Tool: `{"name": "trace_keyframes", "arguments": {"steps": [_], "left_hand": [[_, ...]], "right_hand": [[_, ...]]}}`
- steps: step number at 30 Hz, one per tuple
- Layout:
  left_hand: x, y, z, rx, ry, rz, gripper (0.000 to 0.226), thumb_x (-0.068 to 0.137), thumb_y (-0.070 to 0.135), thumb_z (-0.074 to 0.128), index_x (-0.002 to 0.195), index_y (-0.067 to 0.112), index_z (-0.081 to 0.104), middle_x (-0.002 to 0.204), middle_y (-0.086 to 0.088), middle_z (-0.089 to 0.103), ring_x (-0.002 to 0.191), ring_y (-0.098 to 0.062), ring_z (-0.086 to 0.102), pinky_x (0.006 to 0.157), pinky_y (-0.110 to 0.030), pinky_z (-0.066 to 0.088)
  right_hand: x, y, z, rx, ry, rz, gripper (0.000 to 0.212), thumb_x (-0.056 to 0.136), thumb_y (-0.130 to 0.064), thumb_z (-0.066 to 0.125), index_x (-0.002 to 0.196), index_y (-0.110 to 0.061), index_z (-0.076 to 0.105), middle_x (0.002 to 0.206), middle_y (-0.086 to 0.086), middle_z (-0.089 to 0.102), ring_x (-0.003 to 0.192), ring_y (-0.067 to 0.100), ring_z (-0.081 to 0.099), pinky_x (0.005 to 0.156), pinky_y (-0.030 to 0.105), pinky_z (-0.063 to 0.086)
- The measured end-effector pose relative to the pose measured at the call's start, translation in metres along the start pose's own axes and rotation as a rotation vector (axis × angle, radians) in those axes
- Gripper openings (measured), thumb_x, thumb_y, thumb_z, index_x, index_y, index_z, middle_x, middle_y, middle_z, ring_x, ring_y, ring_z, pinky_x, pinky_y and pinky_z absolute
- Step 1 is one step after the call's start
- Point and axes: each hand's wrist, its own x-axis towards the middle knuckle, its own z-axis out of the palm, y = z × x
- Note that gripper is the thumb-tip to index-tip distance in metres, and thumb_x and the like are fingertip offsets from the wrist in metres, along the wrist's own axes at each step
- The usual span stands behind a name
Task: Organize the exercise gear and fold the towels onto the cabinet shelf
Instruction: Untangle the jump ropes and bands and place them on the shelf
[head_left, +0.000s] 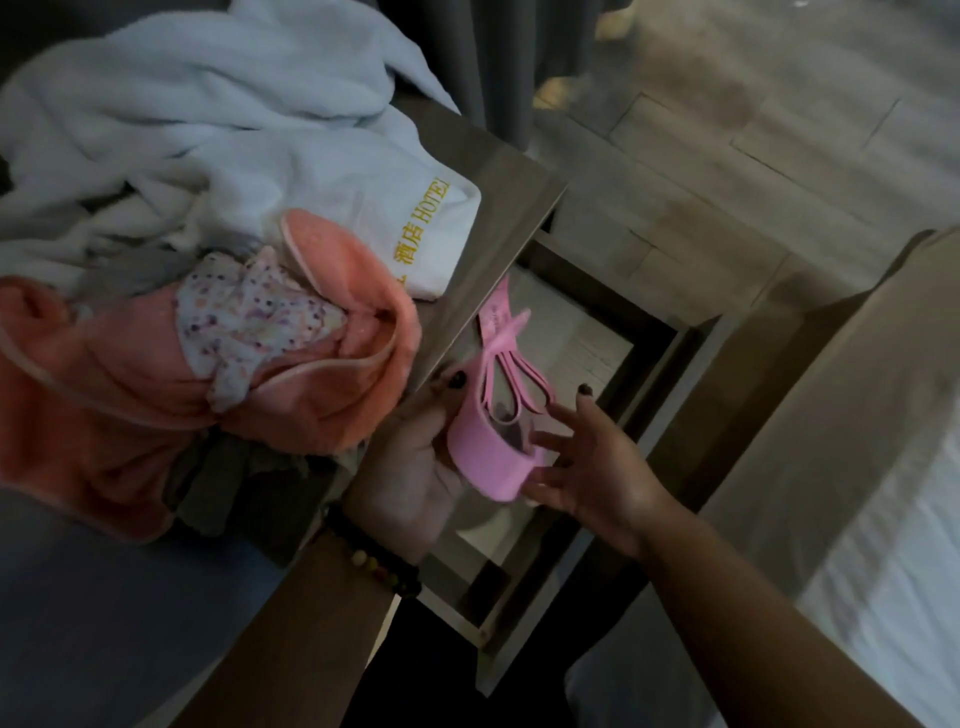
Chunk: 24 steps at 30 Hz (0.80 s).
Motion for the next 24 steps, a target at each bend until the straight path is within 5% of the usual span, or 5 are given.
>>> {"name": "trace_keyframes", "arguments": {"steps": [3, 7, 10, 14, 24], "left_hand": [[-0.001, -0.013, 0.001, 0.301, 0.102, 0.001, 0.045, 0.079, 0.025, 0.071, 0.117, 0.003, 0.063, 0.124, -0.024, 0.06, 0.11, -0.045, 0.058, 0.094, -0.059, 0.048], [-0.004, -0.02, 0.008, 0.774, 0.179, 0.175, 0.007, 0.087, 0.014, 0.066, 0.091, 0.019, 0.07, 0.087, 0.005, 0.073, 0.081, -0.009, 0.068, 0.064, -0.025, 0.055], [-0.006, -0.024, 0.01, 1.068, 0.155, 0.225, 0.014, 0.088, 0.013, 0.065, 0.088, 0.027, 0.066, 0.089, 0.011, 0.069, 0.084, -0.006, 0.065, 0.072, -0.026, 0.054], [0.004, -0.026, 0.002, 1.233, 0.107, 0.199, 0.013, 0.088, 0.017, 0.064, 0.086, 0.029, 0.067, 0.09, 0.017, 0.065, 0.081, 0.006, 0.058, 0.069, -0.015, 0.046], [0.137, -0.071, -0.068, 1.442, 0.443, 0.121, 0.033, 0.086, 0.023, 0.06, 0.118, 0.013, 0.056, 0.116, -0.007, 0.064, 0.107, -0.029, 0.06, 0.087, -0.036, 0.05]], "right_hand": [[-0.002, 0.004, 0.004, 0.249, -0.035, 0.036, 0.053, 0.091, -0.061, 0.036, 0.117, -0.019, 0.056, 0.121, 0.018, 0.059, 0.102, 0.036, 0.064, 0.081, 0.046, 0.055], [-0.002, 0.005, 0.01, 0.408, 0.027, -0.097, 0.058, 0.092, -0.053, 0.042, 0.122, -0.006, 0.058, 0.106, 0.013, 0.065, 0.089, 0.025, 0.064, 0.075, 0.035, 0.052], [-0.002, 0.0, 0.0, 0.301, 0.045, -0.191, 0.036, 0.092, -0.024, 0.057, 0.122, -0.005, 0.056, 0.119, 0.015, 0.063, 0.099, 0.028, 0.064, 0.079, 0.037, 0.054], [-0.009, -0.005, -0.013, 0.213, 0.227, -0.224, 0.059, 0.077, 0.01, 0.064, 0.128, -0.016, 0.051, 0.119, 0.009, 0.062, 0.095, 0.024, 0.071, 0.069, 0.029, 0.057], [-0.023, -0.001, -0.035, 0.083, 0.393, -0.46, 0.051, 0.084, 0.008, 0.055, 0.124, -0.023, 0.058, 0.117, -0.001, 0.062, 0.103, 0.022, 0.066, 0.08, 0.034, 0.056]]}}
